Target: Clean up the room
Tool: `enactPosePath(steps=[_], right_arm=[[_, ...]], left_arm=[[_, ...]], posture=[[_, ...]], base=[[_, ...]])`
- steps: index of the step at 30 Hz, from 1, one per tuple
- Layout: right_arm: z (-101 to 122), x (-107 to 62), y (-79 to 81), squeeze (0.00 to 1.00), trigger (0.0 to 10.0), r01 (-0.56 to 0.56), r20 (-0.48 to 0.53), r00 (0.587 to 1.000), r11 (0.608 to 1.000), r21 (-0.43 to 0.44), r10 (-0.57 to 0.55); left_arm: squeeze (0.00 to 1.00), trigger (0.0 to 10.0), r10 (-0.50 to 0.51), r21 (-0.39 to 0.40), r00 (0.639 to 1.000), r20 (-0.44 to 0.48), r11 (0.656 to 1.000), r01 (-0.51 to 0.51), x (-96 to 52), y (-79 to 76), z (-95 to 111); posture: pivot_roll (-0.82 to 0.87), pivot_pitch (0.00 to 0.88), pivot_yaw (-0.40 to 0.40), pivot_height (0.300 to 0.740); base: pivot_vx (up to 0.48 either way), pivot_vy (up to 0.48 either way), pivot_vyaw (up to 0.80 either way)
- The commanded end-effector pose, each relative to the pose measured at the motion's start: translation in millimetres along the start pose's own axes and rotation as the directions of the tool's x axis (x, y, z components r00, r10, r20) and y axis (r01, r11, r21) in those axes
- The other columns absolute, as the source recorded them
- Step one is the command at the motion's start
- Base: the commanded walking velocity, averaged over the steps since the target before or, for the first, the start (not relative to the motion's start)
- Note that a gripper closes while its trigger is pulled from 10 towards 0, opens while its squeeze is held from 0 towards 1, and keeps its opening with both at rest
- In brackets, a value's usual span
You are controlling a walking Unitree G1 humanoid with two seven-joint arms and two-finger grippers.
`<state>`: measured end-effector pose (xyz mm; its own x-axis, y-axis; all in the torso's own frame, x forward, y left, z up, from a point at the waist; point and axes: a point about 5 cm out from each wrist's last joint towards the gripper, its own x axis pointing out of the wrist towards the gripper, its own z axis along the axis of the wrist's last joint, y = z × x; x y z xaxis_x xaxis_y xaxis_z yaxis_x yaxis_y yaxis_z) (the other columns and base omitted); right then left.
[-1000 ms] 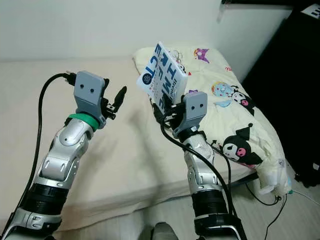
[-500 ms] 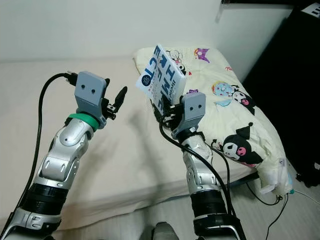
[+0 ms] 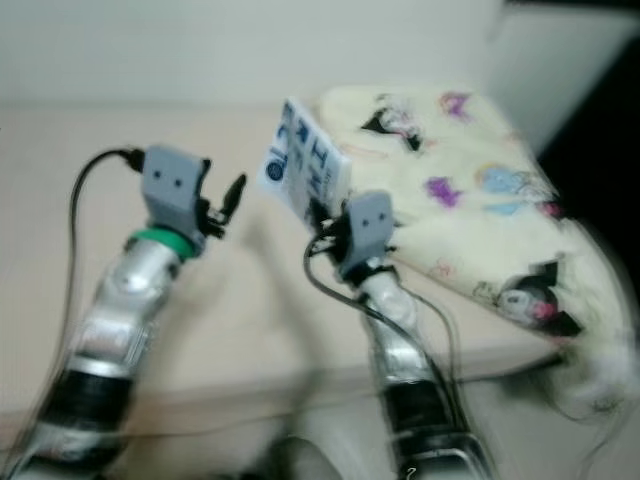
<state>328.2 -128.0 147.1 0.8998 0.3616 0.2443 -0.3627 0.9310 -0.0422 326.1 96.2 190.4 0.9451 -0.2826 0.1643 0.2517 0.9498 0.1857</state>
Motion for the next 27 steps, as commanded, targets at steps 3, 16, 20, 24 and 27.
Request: enactPosePath(steps=[3,16,20,24,27], right_arm=[[5.0,-0.6,-0.9,0.0,10.0,0.002,0.036,0.999,1.0,0.023,-0.003],[3.5,-0.8,1.5,0.0,10.0,0.005,0.038,0.999,0.999,0.034,-0.006],[3.4,-0.8,1.7,0.0,10.0,0.006,0.038,0.999,0.999,0.035,-0.007],[2.8,-1.1,1.9,0.0,10.0,0.01,0.039,0.999,0.999,0.041,-0.012],[2.6,-1.4,1.6,0.0,10.0,0.012,0.039,0.999,0.999,0.043,-0.013]], left_arm=[[0.0,10.0,-0.003,-0.005,1.0,-0.009,1.0,0.003,-1.0,-0.1,-2.3],[0.0,10.0,-0.008,-0.002,1.0,-0.009,1.0,0.007,-0.1,1.2,-2.0],[0.0,10.0,-0.008,-0.002,1.0,-0.009,1.0,0.008,-0.1,1.5,-1.9],[0.0,10.0,-0.009,0.02,1.0,0.021,1.0,0.009,0.4,1.7,0.8],[0.0,10.0,-0.013,0.026,1.0,0.027,1.0,0.012,0.6,0.8,1.5]], posture=[[-0.03,0.0,-0.022,0.74],[-0.03,0.0,-0.01,0.74],[-0.03,0.0,-0.01,0.74],[-0.03,0.0,-0.006,0.74],[-0.03,0.0,-0.006,0.74]], base=[[0.0,0.48,0.0],[0.0,0.48,0.0],[0.0,0.427,0.0],[0.0,-0.091,0.0],[0.0,-0.47,0.0]])
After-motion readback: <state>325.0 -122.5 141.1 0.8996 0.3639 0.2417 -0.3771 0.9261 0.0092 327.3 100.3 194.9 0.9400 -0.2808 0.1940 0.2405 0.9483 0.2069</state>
